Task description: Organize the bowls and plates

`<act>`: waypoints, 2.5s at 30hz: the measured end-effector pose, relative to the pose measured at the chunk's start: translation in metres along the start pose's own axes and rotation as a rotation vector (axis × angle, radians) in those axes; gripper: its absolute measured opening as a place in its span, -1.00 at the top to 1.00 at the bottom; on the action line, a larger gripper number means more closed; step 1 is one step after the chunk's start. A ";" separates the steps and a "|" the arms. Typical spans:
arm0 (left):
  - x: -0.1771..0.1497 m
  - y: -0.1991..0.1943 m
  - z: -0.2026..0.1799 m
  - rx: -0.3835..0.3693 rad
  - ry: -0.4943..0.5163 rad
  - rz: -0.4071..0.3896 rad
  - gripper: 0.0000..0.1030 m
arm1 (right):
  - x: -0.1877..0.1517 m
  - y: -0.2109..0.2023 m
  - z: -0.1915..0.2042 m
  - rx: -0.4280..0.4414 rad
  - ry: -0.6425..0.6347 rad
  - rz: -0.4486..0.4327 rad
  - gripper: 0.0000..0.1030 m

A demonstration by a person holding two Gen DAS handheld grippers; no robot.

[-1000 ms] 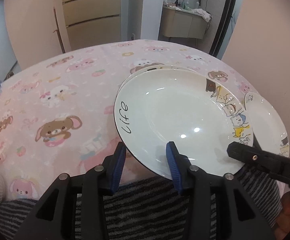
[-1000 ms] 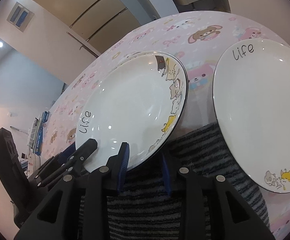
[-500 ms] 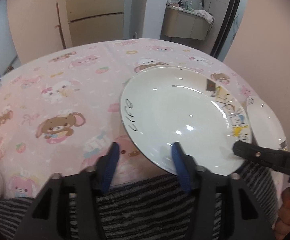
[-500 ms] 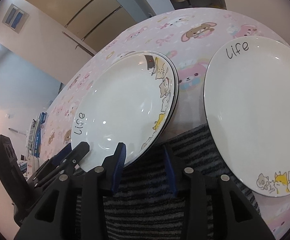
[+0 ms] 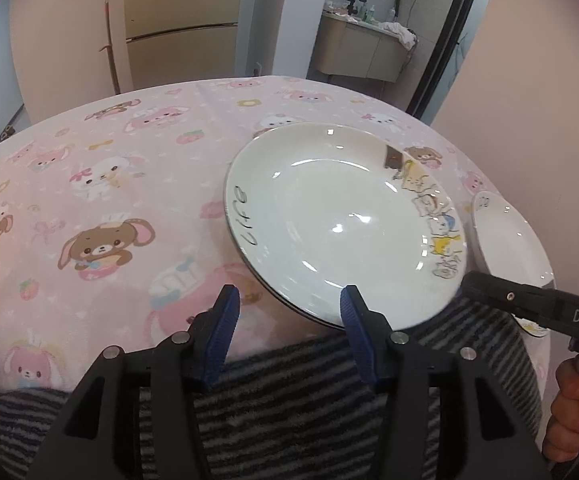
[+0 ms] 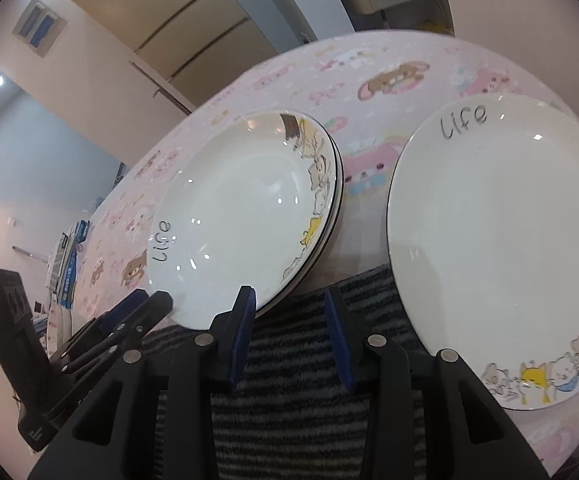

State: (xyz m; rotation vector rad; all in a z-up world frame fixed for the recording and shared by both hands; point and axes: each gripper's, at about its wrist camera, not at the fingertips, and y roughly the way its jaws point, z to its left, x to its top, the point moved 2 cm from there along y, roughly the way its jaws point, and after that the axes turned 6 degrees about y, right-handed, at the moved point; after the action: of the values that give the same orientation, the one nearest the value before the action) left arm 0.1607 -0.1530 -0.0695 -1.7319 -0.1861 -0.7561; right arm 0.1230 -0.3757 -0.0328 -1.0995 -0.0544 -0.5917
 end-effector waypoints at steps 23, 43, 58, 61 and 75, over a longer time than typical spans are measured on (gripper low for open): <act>-0.004 -0.008 -0.125 -0.291 0.122 0.114 -0.22 | -0.007 -0.139 -0.119 -0.140 0.164 -0.289 0.25; 0.020 0.075 -0.155 -0.240 0.051 0.133 0.44 | 0.000 -0.096 -0.194 -0.073 0.311 -0.227 0.45; 0.016 0.078 -0.166 -0.256 0.107 0.088 0.61 | -0.004 -0.068 -0.190 -0.131 0.247 -0.274 0.63; 0.014 0.069 -0.168 -0.260 0.137 0.061 0.62 | -0.006 -0.075 -0.193 -0.096 0.282 -0.269 0.63; 0.027 -0.030 -0.116 -0.240 0.107 -0.132 0.61 | 0.008 -0.120 -0.096 0.023 0.083 -0.328 0.60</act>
State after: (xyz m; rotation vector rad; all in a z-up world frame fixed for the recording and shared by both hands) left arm 0.1218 -0.2572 -0.0161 -1.9127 -0.1422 -0.9988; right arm 0.0489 -0.4989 0.0233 -1.0499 -0.1716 -0.9277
